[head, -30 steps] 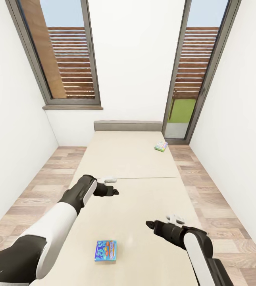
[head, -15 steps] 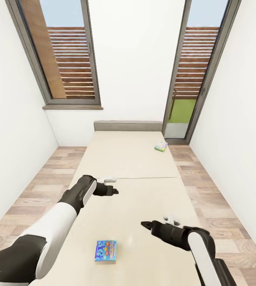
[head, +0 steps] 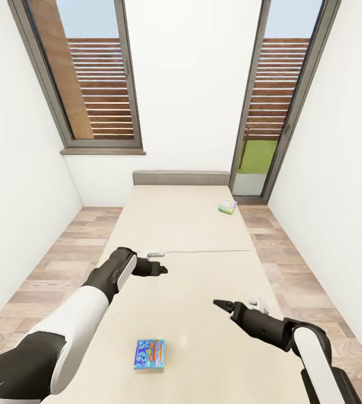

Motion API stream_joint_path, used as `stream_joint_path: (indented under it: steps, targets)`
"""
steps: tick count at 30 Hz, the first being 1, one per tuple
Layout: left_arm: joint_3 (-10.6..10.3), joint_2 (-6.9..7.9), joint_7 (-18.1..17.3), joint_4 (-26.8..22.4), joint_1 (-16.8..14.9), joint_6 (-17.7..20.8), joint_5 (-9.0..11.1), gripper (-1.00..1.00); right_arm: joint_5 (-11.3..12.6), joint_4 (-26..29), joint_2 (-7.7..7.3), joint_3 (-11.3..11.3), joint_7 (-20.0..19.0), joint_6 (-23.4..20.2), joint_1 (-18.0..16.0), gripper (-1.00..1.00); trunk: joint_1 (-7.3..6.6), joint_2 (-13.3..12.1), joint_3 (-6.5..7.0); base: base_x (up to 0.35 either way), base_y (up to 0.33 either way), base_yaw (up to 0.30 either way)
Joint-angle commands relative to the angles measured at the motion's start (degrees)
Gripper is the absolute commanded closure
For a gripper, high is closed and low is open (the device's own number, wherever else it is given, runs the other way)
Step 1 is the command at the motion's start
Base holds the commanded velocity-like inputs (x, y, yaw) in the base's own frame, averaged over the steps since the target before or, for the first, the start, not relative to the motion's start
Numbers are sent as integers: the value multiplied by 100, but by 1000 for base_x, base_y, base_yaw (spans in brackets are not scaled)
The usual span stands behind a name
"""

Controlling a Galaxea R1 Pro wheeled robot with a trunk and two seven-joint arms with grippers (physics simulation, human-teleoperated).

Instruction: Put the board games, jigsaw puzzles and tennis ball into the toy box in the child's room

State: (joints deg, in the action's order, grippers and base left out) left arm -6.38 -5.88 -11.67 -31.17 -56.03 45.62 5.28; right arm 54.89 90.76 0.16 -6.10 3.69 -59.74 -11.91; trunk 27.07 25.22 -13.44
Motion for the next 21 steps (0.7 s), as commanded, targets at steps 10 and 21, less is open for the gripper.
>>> stream_joint_path:
  steps: [10, 21]
  targets:
    - [-21, -8, 24, 20, 2, -101, 52, -100, 900, 3, -36, -57, 10, -26, -5, -100, 3, 11, -44, 0, 0, 0]
    - [8, -20, 32, 470, 3, -260, 60, -100, 1253, -2, -42, -134, 17, -26, -5, -100, 3, 11, -140, 0, 0, 0]
